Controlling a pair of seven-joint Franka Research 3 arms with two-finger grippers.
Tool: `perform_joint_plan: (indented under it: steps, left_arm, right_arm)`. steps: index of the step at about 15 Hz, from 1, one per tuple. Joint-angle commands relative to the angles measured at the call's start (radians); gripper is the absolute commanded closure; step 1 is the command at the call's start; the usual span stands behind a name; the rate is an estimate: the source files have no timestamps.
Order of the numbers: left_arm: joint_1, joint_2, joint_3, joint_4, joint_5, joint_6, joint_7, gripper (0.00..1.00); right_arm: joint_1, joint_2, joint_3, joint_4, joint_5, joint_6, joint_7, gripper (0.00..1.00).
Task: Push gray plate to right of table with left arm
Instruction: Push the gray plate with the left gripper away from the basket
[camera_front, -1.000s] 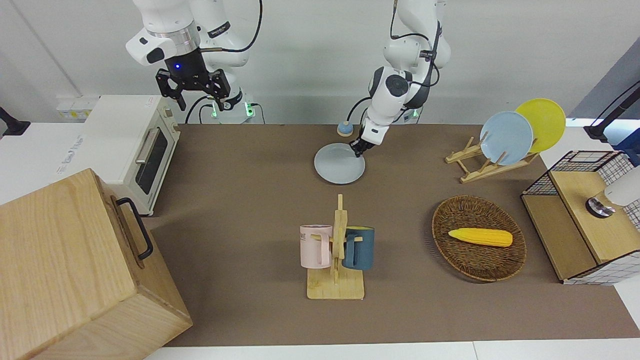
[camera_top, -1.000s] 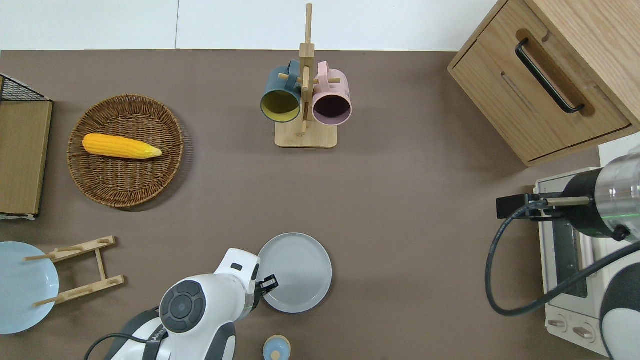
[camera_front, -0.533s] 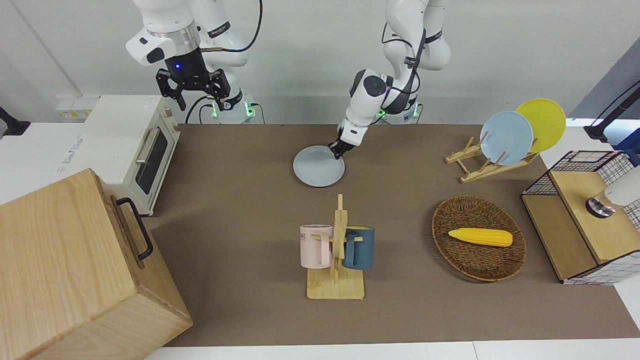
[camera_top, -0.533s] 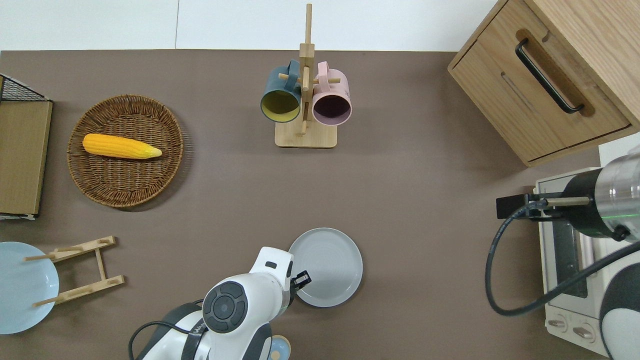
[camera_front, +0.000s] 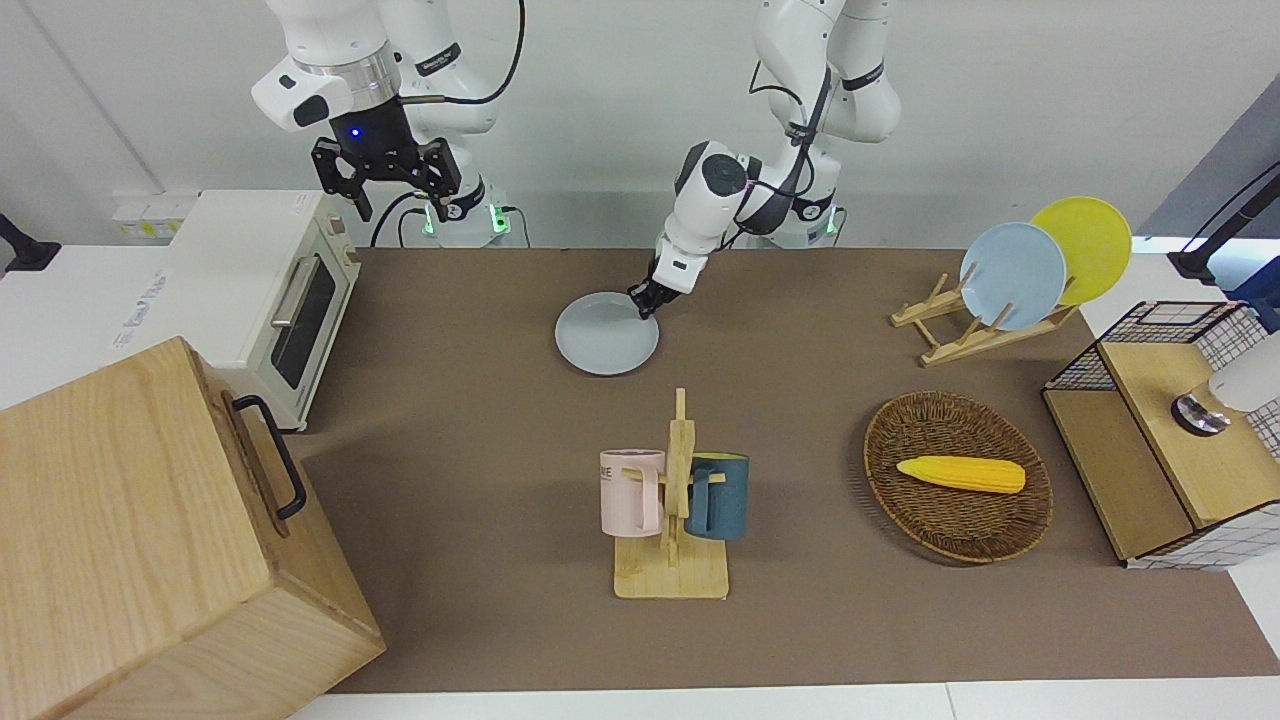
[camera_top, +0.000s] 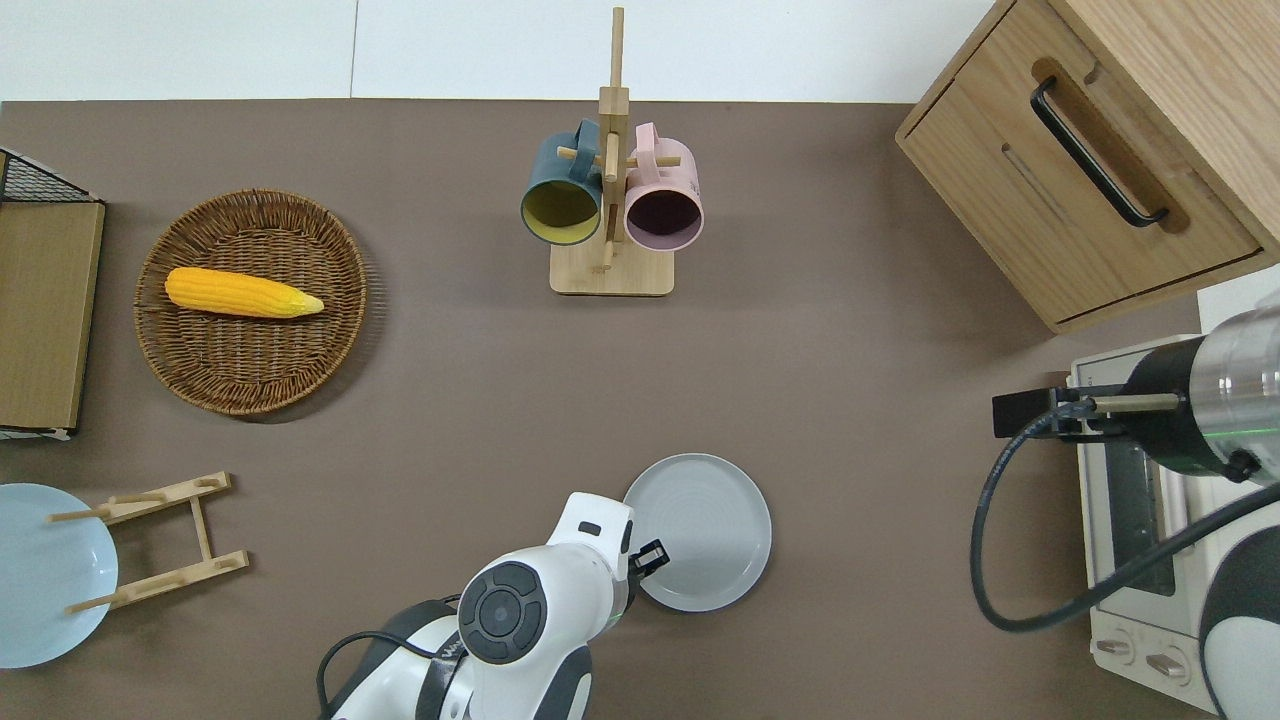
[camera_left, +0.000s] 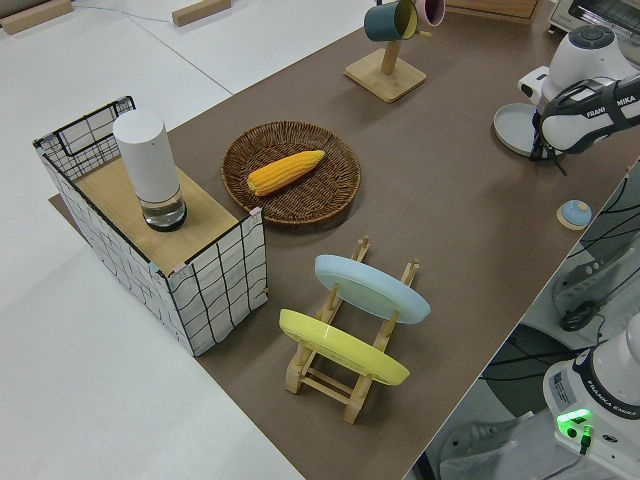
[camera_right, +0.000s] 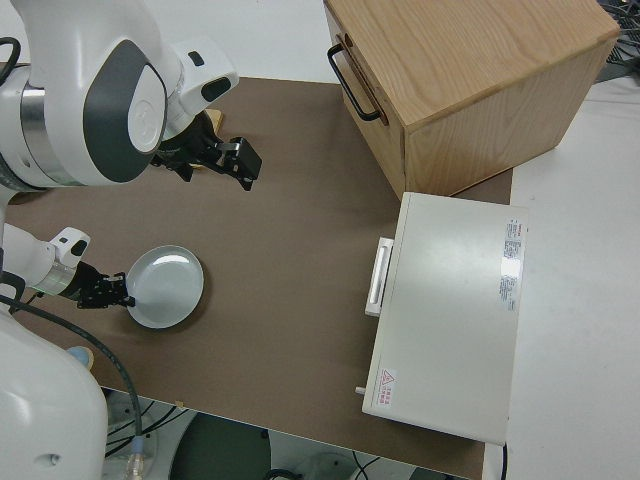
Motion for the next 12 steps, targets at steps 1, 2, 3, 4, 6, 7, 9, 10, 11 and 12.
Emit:
perform_joint_plan:
  steps: [1, 2, 3, 4, 6, 7, 9, 10, 11, 12]
  left_arm:
    - [-0.053, 0.078, 0.023, 0.067, -0.020, 0.020, -0.011, 1.00]
    - [-0.057, 0.084, 0.024, 0.080, -0.020, 0.020, -0.011, 1.00]
    - [-0.070, 0.100, 0.024, 0.093, -0.021, 0.029, -0.016, 1.00]
    - [-0.074, 0.109, 0.024, 0.103, -0.021, 0.040, -0.032, 1.00]
    - [-0.087, 0.124, 0.024, 0.117, -0.021, 0.052, -0.057, 1.00]
    - [-0.090, 0.130, 0.024, 0.123, -0.021, 0.052, -0.060, 1.00]
    - [-0.090, 0.132, 0.024, 0.129, -0.021, 0.052, -0.060, 1.00]
    - [-0.090, 0.133, 0.024, 0.130, -0.021, 0.052, -0.059, 1.00]
    - [-0.090, 0.135, 0.024, 0.133, -0.021, 0.052, -0.059, 0.99]
    - [-0.090, 0.136, 0.024, 0.137, -0.021, 0.052, -0.059, 0.91]
  right_arm:
    - [-0.024, -0.027, 0.014, -0.027, 0.021, 0.000, 0.010, 0.005]
    - [-0.024, -0.027, 0.014, -0.027, 0.021, 0.000, 0.012, 0.005]
    - [-0.024, -0.027, 0.014, -0.027, 0.021, 0.000, 0.010, 0.005]
    - [-0.024, -0.027, 0.014, -0.027, 0.021, -0.001, 0.010, 0.005]
    - [-0.024, -0.027, 0.014, -0.027, 0.021, 0.000, 0.010, 0.005]
    - [-0.024, -0.027, 0.014, -0.027, 0.021, -0.001, 0.010, 0.005]
    - [-0.024, -0.027, 0.014, -0.027, 0.021, 0.000, 0.010, 0.005]
    - [-0.024, -0.027, 0.014, -0.027, 0.021, 0.000, 0.010, 0.005]
    - [-0.024, -0.027, 0.014, -0.027, 0.021, 0.000, 0.010, 0.005]
    - [-0.024, -0.027, 0.014, -0.027, 0.021, 0.000, 0.010, 0.005]
